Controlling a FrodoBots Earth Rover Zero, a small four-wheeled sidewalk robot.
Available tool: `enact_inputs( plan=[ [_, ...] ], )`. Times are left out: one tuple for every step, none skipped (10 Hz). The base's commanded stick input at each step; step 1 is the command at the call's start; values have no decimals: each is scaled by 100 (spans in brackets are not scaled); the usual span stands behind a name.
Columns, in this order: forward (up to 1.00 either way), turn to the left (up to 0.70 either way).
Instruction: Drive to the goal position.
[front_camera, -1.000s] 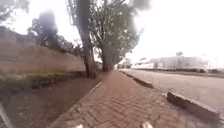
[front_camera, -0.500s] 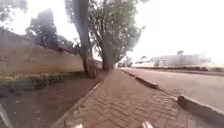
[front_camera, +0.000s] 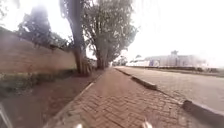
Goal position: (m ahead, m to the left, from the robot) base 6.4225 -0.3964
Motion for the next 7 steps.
enact_inputs(
  plan=[
    [70,1],
    [70,3],
    [70,4],
    [70,5],
    [70,6],
    [70,5],
    [70,7]
  ],
)
